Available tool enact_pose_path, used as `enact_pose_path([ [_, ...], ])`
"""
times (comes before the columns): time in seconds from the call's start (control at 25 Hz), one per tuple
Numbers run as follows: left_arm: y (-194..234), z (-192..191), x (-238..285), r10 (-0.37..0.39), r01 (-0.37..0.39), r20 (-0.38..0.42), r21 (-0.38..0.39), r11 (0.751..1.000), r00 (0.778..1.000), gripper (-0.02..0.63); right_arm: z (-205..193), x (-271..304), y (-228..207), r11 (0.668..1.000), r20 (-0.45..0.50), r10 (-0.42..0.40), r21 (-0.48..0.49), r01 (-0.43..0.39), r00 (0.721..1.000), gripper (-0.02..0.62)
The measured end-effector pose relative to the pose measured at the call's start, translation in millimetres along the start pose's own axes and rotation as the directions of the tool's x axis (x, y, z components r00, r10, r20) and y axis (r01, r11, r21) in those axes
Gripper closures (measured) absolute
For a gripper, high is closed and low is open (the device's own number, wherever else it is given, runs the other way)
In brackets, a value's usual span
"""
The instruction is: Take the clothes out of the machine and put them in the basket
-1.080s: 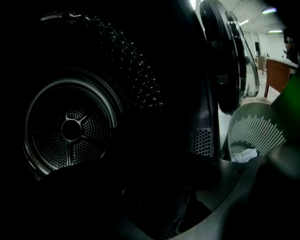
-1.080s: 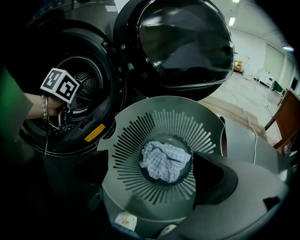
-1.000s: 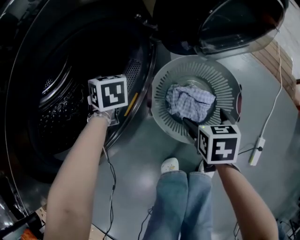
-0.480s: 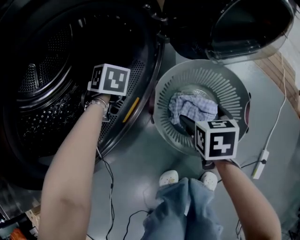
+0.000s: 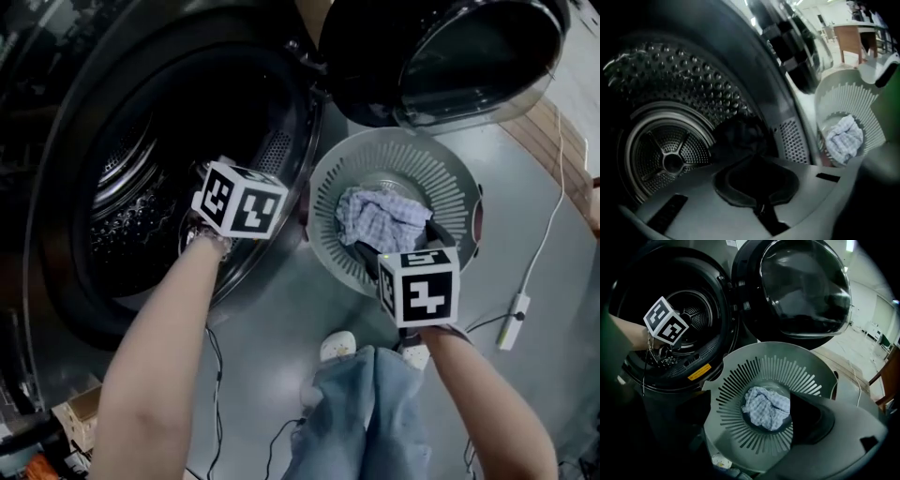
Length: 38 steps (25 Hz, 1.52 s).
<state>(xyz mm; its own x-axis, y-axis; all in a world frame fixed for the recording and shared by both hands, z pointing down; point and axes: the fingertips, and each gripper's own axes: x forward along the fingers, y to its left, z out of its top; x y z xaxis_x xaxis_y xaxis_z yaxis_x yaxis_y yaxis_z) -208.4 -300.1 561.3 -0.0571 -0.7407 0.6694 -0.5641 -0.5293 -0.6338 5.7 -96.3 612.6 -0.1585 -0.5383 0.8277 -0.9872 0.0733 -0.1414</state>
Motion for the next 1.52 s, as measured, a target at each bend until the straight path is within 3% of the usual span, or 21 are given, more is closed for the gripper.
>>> enact_pose_path([
  [0.2, -8.3, 27.9, -43.7, -0.045, 0.045, 0.027, 0.010, 0.999, 0.999, 0.607, 9.1, -41.2, -1.5, 0.999, -0.007, 0.007, 0.045, -0.007, 1.000, 0.069],
  [0.56, -54.3, 67.9, -109.8, -0.142, 0.142, 0.063, 0.003, 0.990, 0.988, 0.607, 0.6, -105.8, -26.8, 1.000, -0.045, 0.012, 0.028, -0.011, 0.999, 0.069],
  [0.8, -41.6, 55.0, -96.3, -0.058, 0.058, 0.026, -0.004, 0.998, 0.998, 0.600, -0.2, -103.8, -38.5, 1.000, -0.040, 0.030, -0.003, -0.030, 0.999, 0.069],
  [0.84, -41.6, 49.5, -87.8, -0.067, 0.068, 0.018, -0.012, 0.998, 0.998, 0.501, -0.7, -97.8, -37.4, 0.999, -0.038, 0.035, -0.005, -0.035, 0.999, 0.069],
  [0.88, -41.2, 43.4, -78.6, -0.082, 0.082, 0.006, -0.032, 0.996, 0.997, 0.320, -1.2, -91.1, -35.6, 0.999, -0.035, 0.040, -0.006, -0.041, 0.999, 0.069],
  [0.92, -38.9, 37.1, -69.5, -0.090, 0.089, -0.009, -0.060, 0.994, 0.996, 0.216, -1.9, -83.8, -33.4, 0.999, -0.033, 0.046, -0.005, -0.046, 0.998, 0.069],
  [0.96, -34.6, 30.9, -60.7, -0.086, 0.084, -0.025, -0.086, 0.993, 0.996, 0.193, -2.8, -75.9, -30.9, 0.999, -0.031, 0.052, -0.002, -0.052, 0.998, 0.069],
  [1.04, -23.8, 20.2, -43.2, -0.060, 0.054, -0.053, -0.110, 0.992, 0.997, 0.190, -4.4, -59.3, -25.1, 0.998, -0.031, 0.063, 0.005, -0.063, 0.998, 0.069],
  [1.24, 10.3, 14.6, -4.3, 0.039, -0.040, -0.029, -0.058, 0.998, 0.999, 0.201, -3.0, -18.7, -11.9, 0.997, -0.023, 0.081, -0.003, -0.081, 0.996, 0.069],
  [1.52, 21.7, 6.8, 55.2, 0.083, -0.079, -0.026, 0.106, 0.991, 0.996, 0.212, 12.9, 35.8, -5.1, 0.995, 0.018, 0.082, -0.060, -0.081, 0.996, 0.069],
])
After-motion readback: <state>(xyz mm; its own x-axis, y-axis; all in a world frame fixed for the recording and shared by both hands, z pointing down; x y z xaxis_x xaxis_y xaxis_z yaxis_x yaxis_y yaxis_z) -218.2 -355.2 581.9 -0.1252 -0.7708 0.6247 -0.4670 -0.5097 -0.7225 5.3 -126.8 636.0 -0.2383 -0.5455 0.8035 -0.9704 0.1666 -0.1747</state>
